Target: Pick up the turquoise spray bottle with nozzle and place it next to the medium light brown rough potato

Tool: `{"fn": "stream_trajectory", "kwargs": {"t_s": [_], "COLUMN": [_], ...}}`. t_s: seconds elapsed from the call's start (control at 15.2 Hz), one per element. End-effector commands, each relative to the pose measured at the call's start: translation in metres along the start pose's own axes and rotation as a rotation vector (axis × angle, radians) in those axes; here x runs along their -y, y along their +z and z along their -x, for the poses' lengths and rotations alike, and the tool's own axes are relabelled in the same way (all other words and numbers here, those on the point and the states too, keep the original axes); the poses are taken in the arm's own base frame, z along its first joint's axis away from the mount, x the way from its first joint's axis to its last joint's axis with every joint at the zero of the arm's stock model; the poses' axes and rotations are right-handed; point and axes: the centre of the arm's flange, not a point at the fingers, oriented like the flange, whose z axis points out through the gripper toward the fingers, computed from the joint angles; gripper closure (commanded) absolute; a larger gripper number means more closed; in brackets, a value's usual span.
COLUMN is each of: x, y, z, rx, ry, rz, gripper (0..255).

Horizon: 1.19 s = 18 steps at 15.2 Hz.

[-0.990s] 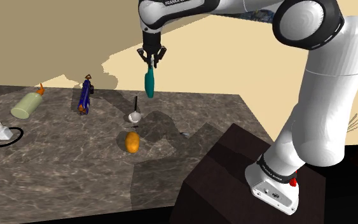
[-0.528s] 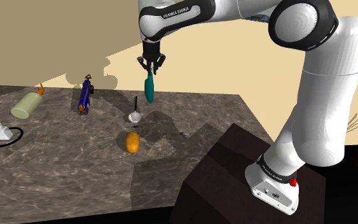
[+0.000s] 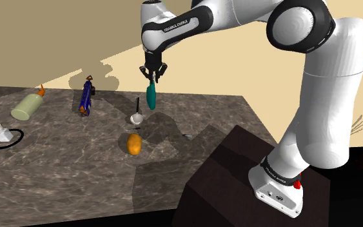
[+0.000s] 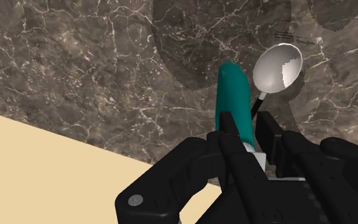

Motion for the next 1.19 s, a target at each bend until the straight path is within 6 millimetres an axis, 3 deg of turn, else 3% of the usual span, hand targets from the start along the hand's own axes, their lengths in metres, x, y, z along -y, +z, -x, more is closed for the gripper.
{"fn": "stream_trajectory", "kwargs": {"t_s": [0.0, 0.92, 1.12], "x": [0.002, 0.009, 0.009], "y": [0.01, 0.084, 0.088], "z": [0.0, 0.006, 0.006], "rx": [-0.001, -0.001, -0.001], "ry": [0.0, 0.0, 0.0], "rz": [0.0, 0.0, 0.0], "gripper": [255, 255, 255]}}
